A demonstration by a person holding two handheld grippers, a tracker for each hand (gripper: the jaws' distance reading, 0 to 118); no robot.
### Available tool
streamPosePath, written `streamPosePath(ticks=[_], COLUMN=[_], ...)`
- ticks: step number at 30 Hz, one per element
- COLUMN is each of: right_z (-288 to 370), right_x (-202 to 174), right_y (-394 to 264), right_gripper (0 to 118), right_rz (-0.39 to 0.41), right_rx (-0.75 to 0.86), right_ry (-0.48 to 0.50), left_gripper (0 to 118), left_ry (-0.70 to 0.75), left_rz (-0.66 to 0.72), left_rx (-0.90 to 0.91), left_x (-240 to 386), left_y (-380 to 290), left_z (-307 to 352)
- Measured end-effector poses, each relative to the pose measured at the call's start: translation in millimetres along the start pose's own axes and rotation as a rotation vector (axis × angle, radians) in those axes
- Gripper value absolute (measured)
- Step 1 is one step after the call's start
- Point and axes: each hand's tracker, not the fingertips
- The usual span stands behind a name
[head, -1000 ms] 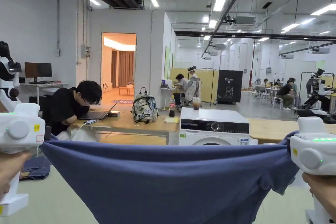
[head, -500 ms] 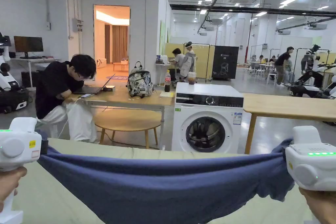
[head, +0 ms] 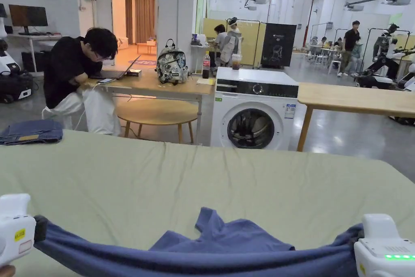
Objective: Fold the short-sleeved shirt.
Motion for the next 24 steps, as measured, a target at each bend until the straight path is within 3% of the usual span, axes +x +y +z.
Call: streamPosePath(ticks=[11,18,20,21,22,23,24], right_z=[28.1,12.6,7.4,9.6,11.7,18.6,21.3], right_x=[-12.3,-13.0,-10.5,-11.2,-12.1,-15.0,-17.7], right_y=[-74.1,-109.0,-117.3,-116.8,-114.9,-109.2,-105.5], right_gripper=[3,3,5,7,18,32,48], right_rz=[0.048,0.036,0.031,0.029,0.022,0.004,-0.015], right_rx=[-0.141,-0.217,-0.218,-0.209,-0.197,-0.175,-0.153], right_ry=[0.021,0.026,0.025,0.022,0.026,0.035,0.052], left_gripper=[0,1,15,30,61,72,69], left_ry=[0.024,0.082,0.104,0.101,0.092,0.073,0.065], left_rz=[-0.016,-0.033,-0.035,-0.030,-0.024,-0.020,-0.021], left_rx=[-0.163,-0.210,-0.193,-0.178,-0.167,-0.148,-0.140], left_x=[-16.8,-13.0,-7.7,-6.5,-4.0,1.7,8.7], left_y=[-95.4,-111.8,-112.0,-111.5,-110.2,-107.4,-105.8], left_z=[-4.1,-22.4,-15.0,-12.2,-8.5,-2.5,1.8])
